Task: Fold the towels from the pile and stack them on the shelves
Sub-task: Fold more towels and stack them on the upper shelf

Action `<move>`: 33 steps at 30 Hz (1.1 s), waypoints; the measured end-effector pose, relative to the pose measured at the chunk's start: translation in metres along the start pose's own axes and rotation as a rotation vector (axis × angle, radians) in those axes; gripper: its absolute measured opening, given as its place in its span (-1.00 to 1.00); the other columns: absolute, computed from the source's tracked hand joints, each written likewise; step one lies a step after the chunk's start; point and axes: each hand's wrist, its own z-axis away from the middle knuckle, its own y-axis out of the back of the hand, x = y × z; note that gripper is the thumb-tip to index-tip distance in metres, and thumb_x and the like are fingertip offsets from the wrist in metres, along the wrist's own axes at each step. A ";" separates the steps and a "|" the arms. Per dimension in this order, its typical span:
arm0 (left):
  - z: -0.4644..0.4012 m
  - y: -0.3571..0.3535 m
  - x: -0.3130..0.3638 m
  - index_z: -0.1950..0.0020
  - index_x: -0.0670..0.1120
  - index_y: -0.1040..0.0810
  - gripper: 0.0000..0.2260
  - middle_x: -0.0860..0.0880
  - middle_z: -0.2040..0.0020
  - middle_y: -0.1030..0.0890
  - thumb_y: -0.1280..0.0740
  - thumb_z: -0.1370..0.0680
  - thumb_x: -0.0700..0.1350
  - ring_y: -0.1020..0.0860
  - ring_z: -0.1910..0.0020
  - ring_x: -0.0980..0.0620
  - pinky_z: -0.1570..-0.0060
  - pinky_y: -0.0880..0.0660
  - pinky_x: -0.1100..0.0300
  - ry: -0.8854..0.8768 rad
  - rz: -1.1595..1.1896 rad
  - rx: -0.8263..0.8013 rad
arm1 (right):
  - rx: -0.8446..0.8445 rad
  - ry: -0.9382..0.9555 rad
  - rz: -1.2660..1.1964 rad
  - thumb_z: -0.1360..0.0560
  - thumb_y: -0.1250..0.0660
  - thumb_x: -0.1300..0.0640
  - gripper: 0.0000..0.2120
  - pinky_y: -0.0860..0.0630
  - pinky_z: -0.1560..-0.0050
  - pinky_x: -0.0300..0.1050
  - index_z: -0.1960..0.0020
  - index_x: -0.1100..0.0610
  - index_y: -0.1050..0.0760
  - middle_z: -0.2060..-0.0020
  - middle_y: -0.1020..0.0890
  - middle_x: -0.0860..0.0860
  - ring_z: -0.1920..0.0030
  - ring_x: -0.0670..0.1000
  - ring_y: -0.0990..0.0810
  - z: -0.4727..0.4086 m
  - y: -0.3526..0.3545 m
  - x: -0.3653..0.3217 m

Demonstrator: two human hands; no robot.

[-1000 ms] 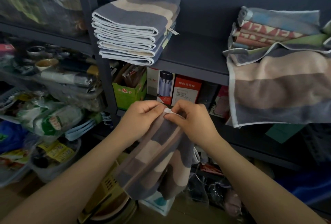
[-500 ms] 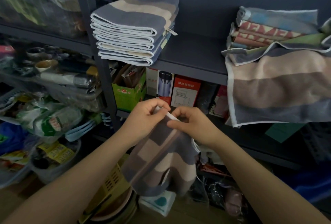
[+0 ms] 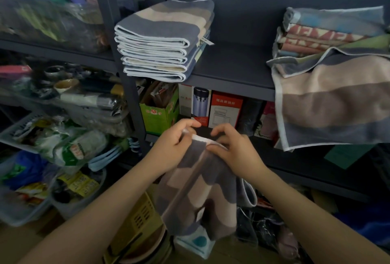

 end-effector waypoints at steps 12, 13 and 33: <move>0.004 -0.018 -0.010 0.07 -0.09 -0.41 -0.67 0.01 0.22 -0.46 0.05 -0.46 0.05 -0.51 0.25 -0.04 0.39 -0.30 0.14 -0.227 -0.640 -0.082 | -0.042 0.100 0.135 -0.47 -0.34 0.11 -0.88 -0.52 0.20 0.07 0.08 0.13 -0.59 0.28 -0.64 0.07 0.25 0.03 -0.59 -0.004 -0.018 0.001; 0.003 -0.014 -0.011 0.13 -0.08 -0.43 -0.67 0.03 0.30 -0.43 0.05 -0.44 0.05 -0.51 0.32 -0.04 0.48 -0.20 0.19 -0.287 -0.675 -0.067 | -0.101 0.090 0.090 -0.46 -0.35 0.08 -0.87 -0.51 0.22 0.02 0.09 0.15 -0.59 0.30 -0.63 0.05 0.27 0.00 -0.58 -0.004 -0.015 0.001; 0.009 0.020 -0.071 0.05 0.01 -0.53 -0.71 -0.02 0.27 -0.52 -0.16 -0.55 0.19 -0.57 0.16 -0.04 0.41 -0.30 0.17 -0.032 -1.024 -0.180 | -0.491 -0.327 0.771 -0.51 -0.26 0.02 -0.71 -0.44 0.08 -0.01 -0.20 0.03 -0.39 -0.09 -0.53 0.11 -0.07 0.19 -0.53 0.001 -0.007 0.087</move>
